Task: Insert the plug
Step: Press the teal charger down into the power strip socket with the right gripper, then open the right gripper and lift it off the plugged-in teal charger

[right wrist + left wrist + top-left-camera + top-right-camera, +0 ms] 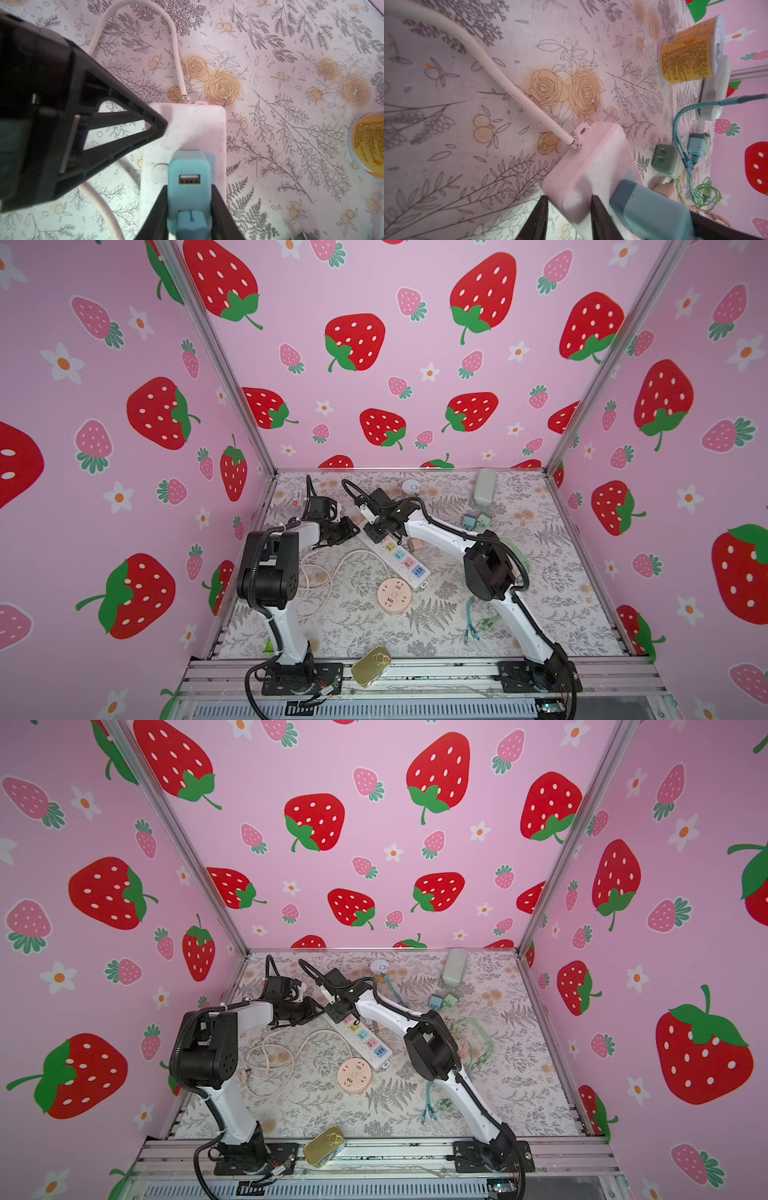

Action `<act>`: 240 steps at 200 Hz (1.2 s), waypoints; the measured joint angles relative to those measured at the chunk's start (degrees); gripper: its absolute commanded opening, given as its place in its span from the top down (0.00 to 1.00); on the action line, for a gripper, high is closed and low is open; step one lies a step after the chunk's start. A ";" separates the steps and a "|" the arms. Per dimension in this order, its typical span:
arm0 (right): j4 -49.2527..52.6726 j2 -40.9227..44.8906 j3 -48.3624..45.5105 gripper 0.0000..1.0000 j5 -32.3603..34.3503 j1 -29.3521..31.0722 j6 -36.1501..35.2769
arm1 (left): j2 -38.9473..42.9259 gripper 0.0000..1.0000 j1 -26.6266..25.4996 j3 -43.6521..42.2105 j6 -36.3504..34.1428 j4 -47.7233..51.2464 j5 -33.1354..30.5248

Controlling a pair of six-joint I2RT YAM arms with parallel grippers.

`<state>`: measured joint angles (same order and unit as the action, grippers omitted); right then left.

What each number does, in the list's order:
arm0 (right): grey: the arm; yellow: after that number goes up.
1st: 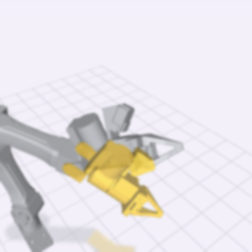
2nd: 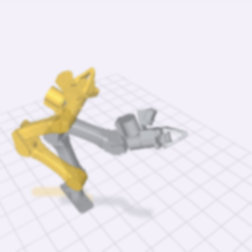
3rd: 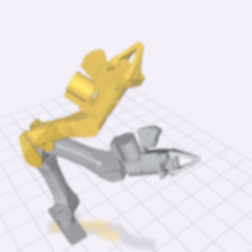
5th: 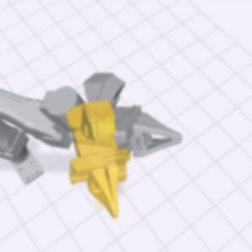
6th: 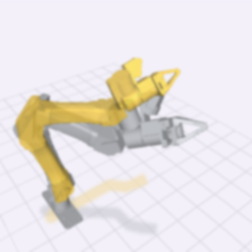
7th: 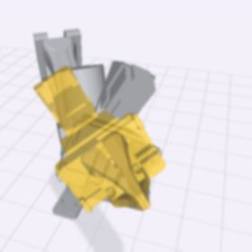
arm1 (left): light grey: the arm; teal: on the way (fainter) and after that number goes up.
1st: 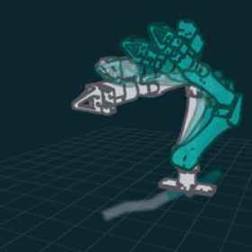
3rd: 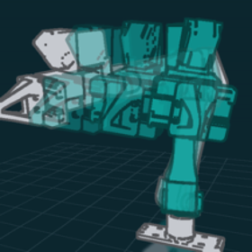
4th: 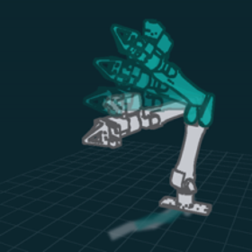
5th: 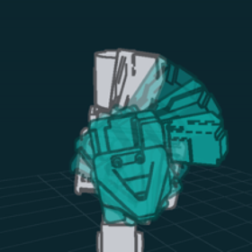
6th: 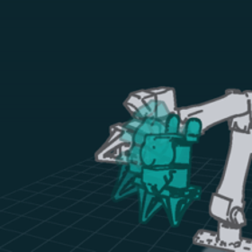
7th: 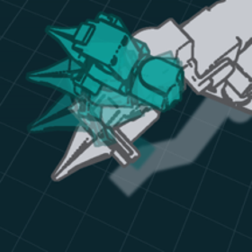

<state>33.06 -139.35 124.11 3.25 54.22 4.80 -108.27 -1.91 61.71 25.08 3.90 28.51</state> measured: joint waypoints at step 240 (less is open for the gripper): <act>-8.41 19.34 -23.82 0.45 -11.76 0.00 3.78 | 3.17 0.56 0.46 -0.09 0.94 1.27 0.68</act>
<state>24.64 -120.01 100.29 -8.51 54.22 8.58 -105.10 -1.45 61.63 26.02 5.17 29.19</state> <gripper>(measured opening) 0.543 0.425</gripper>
